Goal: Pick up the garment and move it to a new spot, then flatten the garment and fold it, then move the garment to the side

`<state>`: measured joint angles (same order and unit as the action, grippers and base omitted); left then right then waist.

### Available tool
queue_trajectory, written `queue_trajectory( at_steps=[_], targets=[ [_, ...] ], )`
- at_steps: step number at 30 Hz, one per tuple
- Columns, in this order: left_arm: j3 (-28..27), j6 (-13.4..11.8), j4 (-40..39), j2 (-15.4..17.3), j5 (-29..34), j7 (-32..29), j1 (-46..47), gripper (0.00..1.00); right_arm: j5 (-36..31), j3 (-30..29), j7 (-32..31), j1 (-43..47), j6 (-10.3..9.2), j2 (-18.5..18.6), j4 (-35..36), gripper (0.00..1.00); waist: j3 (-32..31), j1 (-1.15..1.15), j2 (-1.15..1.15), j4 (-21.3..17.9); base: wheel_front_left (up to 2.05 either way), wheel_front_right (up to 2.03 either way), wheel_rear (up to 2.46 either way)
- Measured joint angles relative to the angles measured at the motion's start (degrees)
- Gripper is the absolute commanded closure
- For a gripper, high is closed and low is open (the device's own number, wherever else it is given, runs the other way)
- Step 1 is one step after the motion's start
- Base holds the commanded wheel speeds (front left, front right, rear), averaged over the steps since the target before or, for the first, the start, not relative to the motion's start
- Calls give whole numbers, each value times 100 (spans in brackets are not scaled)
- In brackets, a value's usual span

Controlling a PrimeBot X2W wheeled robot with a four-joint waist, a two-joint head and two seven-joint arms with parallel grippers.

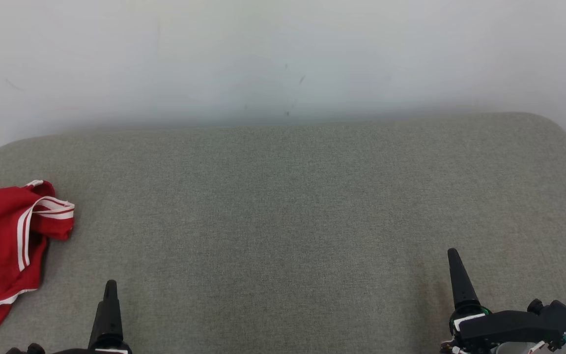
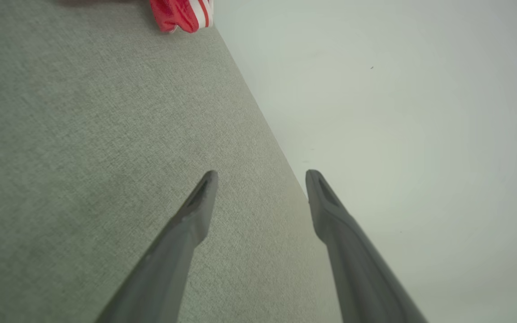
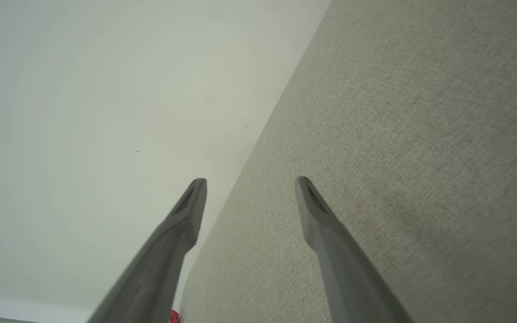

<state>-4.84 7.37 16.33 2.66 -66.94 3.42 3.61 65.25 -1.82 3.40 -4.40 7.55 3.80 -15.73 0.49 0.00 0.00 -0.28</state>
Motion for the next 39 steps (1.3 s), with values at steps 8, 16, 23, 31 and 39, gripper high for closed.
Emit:
queue_trajectory(
  at_steps=[8,16,23,31,39],
  targets=[
    [144,1,-64,42,932,146,-4,0,-653,41,152,-13,0,0,-5,0,8,0,0,-10,0,0,0],
    [387,2,-76,151,1860,274,-13,0,-1673,48,280,-25,0,13,-2,0,10,0,0,-33,0,0,0],
    [583,3,-69,260,2614,389,-17,0,-2521,147,398,-34,0,19,-2,0,11,0,0,-51,0,0,0],
    [603,3,-53,279,3197,506,-40,0,-3186,221,504,-38,0,27,-9,0,5,0,0,-73,0,0,0],
    [591,4,-22,278,3827,613,-91,0,-3905,163,622,-41,0,27,-92,0,1,1,0,-92,0,0,0]
  ],
)
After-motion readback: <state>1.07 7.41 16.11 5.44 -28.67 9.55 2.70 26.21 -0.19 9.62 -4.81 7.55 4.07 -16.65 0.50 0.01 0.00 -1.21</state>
